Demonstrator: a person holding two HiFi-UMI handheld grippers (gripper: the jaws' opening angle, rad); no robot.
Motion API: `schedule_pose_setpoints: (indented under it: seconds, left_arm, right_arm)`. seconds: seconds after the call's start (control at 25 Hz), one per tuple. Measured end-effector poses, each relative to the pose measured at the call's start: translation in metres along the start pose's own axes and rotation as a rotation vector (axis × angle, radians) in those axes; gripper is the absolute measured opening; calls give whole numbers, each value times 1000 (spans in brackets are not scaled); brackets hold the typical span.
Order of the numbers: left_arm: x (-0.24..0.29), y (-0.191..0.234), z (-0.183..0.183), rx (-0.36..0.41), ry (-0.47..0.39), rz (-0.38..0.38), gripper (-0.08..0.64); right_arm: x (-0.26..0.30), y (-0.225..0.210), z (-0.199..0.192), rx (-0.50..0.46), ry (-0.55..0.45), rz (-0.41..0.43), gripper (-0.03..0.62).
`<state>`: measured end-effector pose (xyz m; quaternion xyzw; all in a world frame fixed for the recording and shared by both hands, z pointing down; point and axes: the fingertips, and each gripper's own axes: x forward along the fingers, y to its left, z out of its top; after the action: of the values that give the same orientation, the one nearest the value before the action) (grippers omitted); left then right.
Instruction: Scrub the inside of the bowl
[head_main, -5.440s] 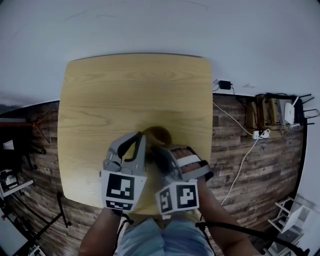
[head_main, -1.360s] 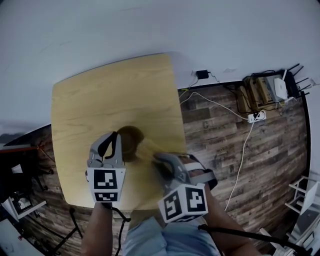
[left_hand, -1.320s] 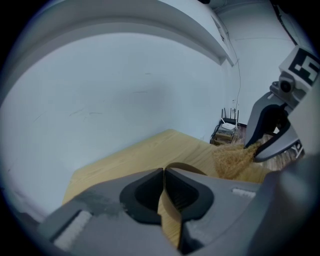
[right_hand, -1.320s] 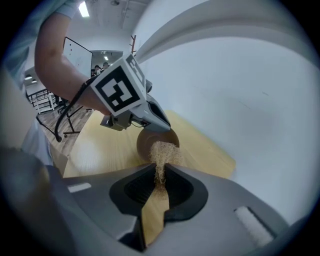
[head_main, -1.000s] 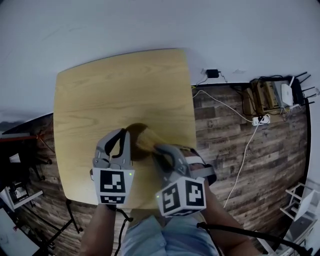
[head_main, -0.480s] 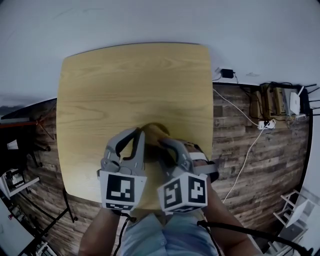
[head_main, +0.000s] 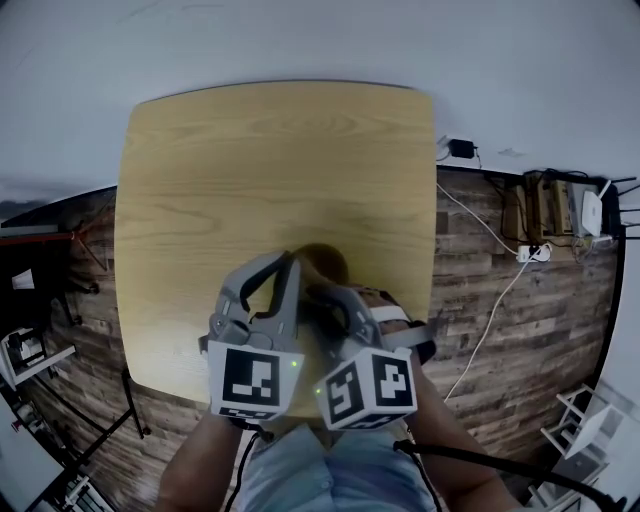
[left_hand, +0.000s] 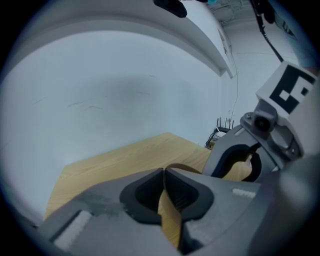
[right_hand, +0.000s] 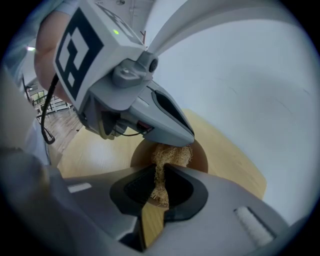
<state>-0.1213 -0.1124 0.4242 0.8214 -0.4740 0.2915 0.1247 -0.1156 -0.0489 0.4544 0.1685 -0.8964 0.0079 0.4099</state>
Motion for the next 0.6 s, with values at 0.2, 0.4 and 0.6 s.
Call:
schedule_pose_setpoints:
  seconds: [0.2, 0.4, 0.6]
  left_arm:
    - [2, -1, 2, 49, -2, -2, 35]
    - [0, 2, 1, 111, -7, 18, 35]
    - [-2, -3, -1, 126, 4, 31, 35]
  right_arm:
    - [-7, 13, -3, -14, -2, 45, 52]
    - [-21, 24, -8, -15, -5, 61, 52]
    - [-40, 34, -19, -11, 8, 68, 52]
